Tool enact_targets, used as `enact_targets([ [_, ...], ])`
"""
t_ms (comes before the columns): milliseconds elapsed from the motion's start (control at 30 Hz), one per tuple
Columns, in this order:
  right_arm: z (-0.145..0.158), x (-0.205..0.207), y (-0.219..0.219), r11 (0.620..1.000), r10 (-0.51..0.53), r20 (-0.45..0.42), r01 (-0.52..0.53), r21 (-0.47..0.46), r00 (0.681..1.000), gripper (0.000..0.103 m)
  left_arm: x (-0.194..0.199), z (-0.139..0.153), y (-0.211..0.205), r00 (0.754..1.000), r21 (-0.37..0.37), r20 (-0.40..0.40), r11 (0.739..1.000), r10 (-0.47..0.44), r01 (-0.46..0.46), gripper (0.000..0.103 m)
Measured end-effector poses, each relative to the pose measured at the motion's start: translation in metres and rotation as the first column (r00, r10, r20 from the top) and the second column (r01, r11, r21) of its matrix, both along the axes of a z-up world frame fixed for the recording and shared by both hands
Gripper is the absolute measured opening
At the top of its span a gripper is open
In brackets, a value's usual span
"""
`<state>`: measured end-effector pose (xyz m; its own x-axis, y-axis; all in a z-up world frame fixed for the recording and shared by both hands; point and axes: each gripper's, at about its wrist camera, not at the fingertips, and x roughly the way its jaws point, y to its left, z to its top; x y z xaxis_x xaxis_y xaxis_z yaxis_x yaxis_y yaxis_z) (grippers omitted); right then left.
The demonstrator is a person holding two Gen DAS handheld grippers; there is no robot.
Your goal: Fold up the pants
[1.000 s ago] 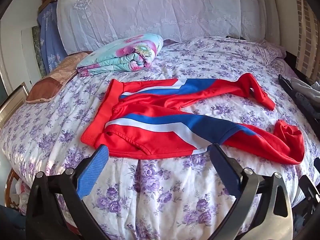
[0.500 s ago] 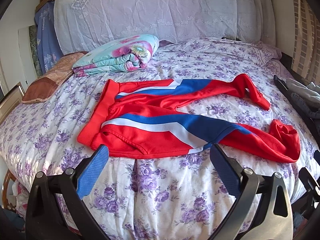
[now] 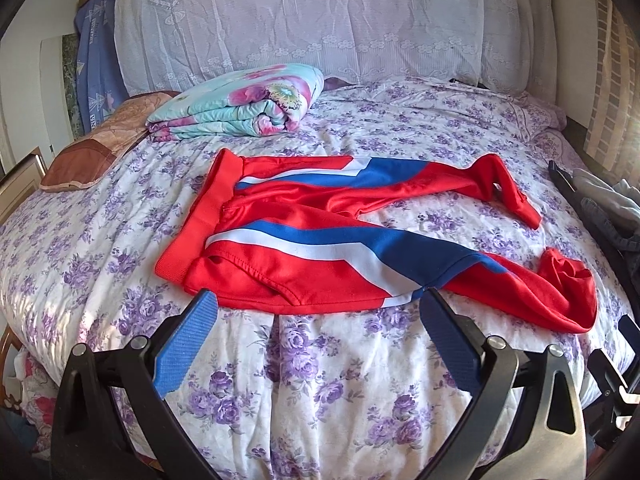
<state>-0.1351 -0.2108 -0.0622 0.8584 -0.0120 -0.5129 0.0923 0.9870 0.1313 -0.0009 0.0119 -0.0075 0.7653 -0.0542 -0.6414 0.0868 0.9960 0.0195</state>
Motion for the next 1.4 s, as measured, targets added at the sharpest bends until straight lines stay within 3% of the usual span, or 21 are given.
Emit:
enact_targets([
  [1167, -0.007, 0.004, -0.003, 0.999, 0.027, -0.012, -0.026, 0.033, 1.000, 0.100, 0.006, -0.007, 0.006, 1.000, 0.020, -0.010, 0.999, 0.029, -0.029, 0.099],
  [1267, -0.002, 0.008, -0.013, 0.998, 0.040, -0.008, -0.039, 0.047, 0.999, 0.100, 0.014, -0.008, 0.011, 0.999, 0.011, -0.028, 1.000, 0.020, -0.019, 0.099],
  [1400, 0.022, 0.038, -0.067, 0.992, 0.001, 0.003, -0.002, 0.127, 1.000, 0.100, 0.044, 0.007, 0.034, 0.998, 0.041, -0.024, 0.998, 0.054, -0.053, 0.099],
])
